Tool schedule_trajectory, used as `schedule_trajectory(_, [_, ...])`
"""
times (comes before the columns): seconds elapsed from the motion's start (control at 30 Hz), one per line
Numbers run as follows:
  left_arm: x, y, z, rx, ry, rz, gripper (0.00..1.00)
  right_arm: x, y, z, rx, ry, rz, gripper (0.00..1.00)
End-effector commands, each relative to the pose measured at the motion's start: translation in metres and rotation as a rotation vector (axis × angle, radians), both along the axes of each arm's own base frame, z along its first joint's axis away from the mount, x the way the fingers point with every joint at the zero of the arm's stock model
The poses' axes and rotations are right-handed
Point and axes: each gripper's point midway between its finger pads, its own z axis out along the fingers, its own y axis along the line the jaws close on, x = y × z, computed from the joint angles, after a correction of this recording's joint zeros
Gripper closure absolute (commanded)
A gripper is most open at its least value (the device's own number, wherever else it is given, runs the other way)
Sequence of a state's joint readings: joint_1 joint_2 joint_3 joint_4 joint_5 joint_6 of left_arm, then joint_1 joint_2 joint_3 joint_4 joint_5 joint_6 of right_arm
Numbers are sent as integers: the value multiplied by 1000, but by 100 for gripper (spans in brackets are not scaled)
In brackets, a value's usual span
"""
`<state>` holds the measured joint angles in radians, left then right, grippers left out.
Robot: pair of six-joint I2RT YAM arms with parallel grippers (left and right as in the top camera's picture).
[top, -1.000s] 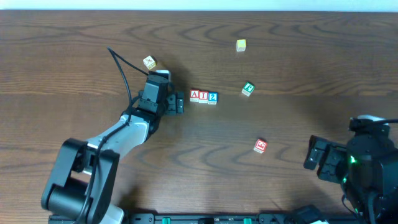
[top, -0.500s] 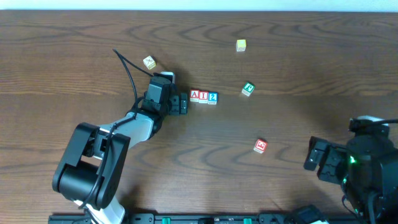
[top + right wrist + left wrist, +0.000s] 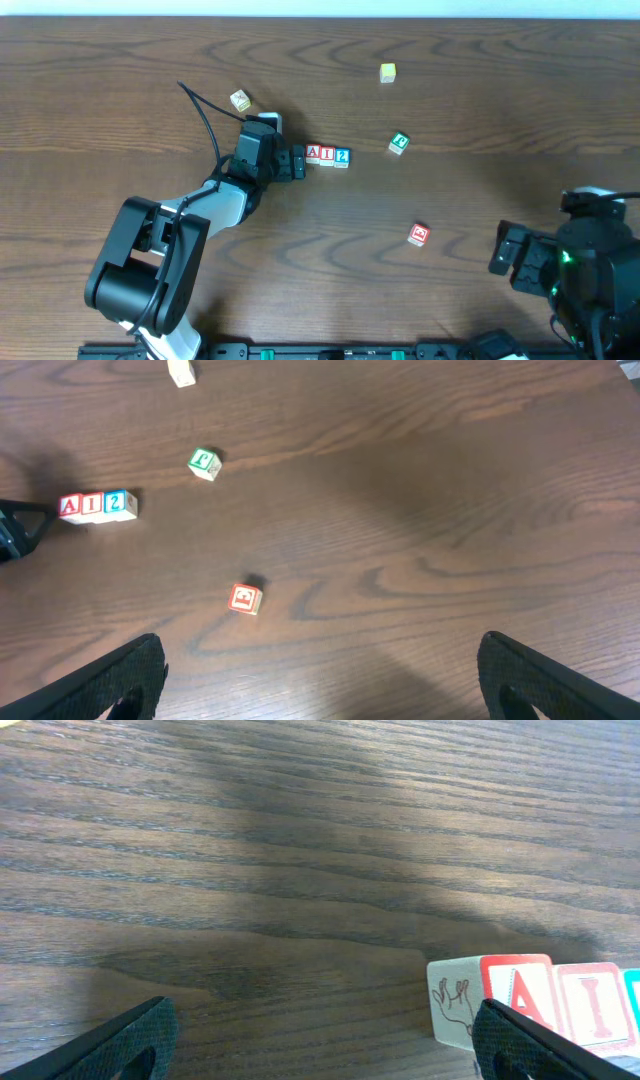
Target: Spell out Ai2
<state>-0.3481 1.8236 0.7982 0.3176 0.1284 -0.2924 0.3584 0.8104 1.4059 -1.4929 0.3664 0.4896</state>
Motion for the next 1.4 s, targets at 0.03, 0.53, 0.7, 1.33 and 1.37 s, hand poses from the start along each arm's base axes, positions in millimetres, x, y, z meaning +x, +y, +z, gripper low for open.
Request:
schedule_trajectory(0.03, [4, -6, 3, -37, 3, -3, 5, -1, -2, -1, 1, 6, -14, 1])
schedule_trajectory(0.53, [15, 11, 11, 13, -37, 71, 5, -1, -3, -1, -7, 7, -20, 1])
schedule_trajectory(0.7, [28, 28, 69, -26, -150, 116, 4, -1, -7, 0, -22, 0, -33, 1])
schedule_trajectory(1.33, [-206, 71, 368, 40, -672, -193, 5, -52, 13, 45, 35, -323, 308, 1])
schedule_trajectory(1.37, [-222, 73, 371, 29, -678, -209, 5, -58, 15, 46, 44, -340, 332, 1])
